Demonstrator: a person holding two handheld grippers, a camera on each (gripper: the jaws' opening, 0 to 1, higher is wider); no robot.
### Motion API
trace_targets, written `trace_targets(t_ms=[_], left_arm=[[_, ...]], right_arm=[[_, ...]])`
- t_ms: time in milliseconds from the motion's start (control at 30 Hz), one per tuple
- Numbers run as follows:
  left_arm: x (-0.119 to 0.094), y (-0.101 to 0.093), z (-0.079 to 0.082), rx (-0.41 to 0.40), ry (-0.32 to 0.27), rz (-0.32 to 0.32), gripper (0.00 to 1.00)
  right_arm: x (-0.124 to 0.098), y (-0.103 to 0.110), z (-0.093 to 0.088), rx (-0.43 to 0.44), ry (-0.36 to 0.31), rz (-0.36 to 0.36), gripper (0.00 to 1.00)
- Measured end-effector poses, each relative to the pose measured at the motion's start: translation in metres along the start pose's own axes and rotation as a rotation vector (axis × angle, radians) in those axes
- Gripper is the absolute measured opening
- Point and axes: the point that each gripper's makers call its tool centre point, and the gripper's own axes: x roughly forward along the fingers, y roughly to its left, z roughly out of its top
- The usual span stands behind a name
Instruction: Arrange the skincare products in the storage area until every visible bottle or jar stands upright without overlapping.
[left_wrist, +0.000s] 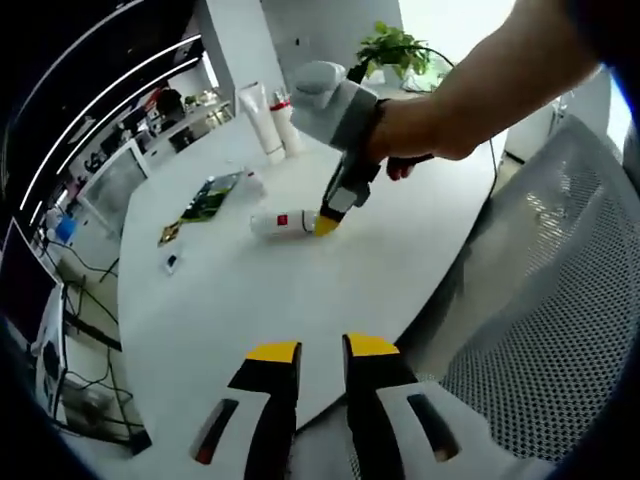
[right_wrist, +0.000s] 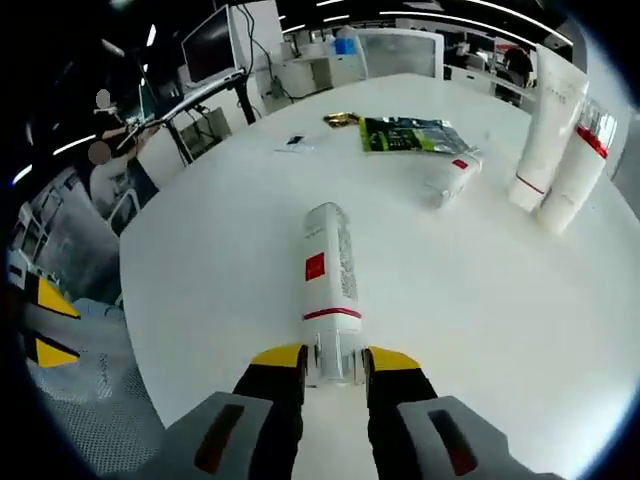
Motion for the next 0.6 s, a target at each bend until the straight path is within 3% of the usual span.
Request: trace_targets(t_ms=[200, 333, 600], left_arm=[[0.0, -0.002, 0.0, 0.01, 0.0, -0.006, 0.15], [-0.001, 0.0, 0.003, 0.01, -0.016, 0.002, 0.16], [-0.002, 0.001, 0.006, 0.031, -0.029, 0.019, 0.27]], right_arm=[[-0.006, -0.002, -0.007, 0.009, 0.024, 0.001, 0.14], [-0.018, 0.006, -0.009, 0.024, 0.012, 0.043, 0.14], [-0.054, 0.019, -0.007, 0.068, -0.068, 0.131, 0.14]])
